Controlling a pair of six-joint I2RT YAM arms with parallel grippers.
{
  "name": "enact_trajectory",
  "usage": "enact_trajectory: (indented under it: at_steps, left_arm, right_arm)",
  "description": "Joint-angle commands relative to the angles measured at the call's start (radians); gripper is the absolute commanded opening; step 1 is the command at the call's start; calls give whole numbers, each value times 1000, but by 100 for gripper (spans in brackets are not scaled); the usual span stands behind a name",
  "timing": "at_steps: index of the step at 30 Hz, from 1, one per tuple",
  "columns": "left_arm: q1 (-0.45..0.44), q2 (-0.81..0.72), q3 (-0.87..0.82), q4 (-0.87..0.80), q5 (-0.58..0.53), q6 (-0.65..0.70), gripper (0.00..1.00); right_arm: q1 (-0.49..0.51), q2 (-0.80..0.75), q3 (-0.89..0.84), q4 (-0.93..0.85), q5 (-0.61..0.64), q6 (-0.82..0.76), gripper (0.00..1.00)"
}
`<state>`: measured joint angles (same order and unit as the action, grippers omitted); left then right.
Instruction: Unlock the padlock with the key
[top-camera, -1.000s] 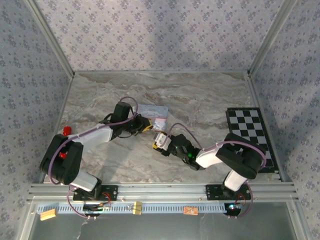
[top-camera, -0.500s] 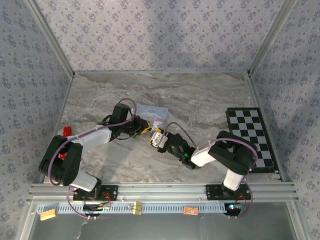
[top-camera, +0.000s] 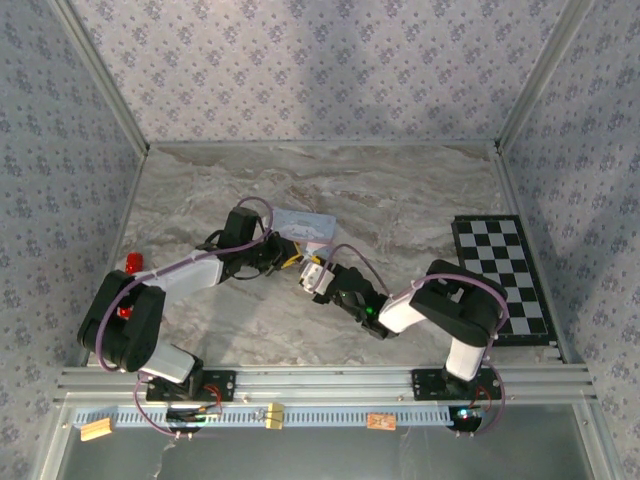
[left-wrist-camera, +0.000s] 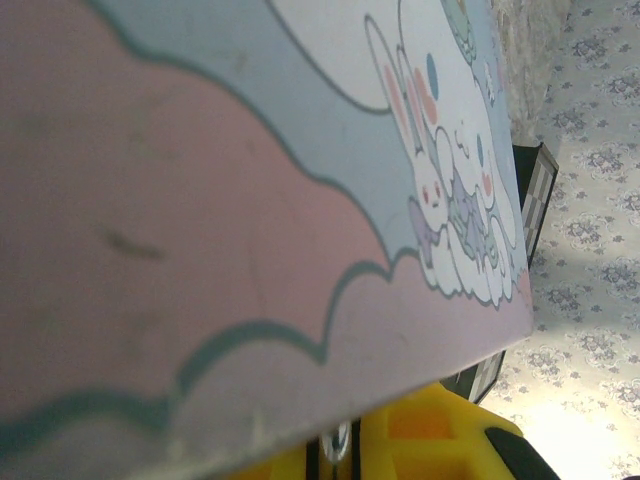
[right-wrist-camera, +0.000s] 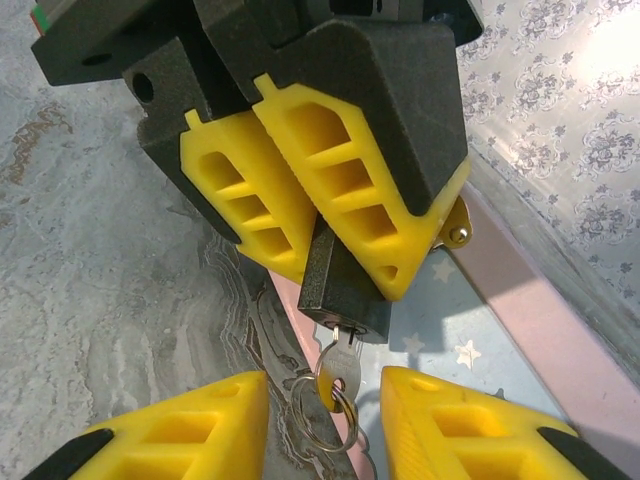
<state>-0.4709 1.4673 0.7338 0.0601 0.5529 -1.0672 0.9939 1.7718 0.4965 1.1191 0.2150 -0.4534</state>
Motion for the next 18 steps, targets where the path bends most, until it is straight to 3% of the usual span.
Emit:
enact_trajectory:
  at_steps: [1, 18]
  left_arm:
    - [5, -20, 3, 28, 35, 8, 0]
    - [2, -27, -7, 15, 35, 10, 0]
  right_arm:
    - [8, 17, 25, 27, 26, 2, 33]
    - [2, 21, 51, -13, 21, 31, 24]
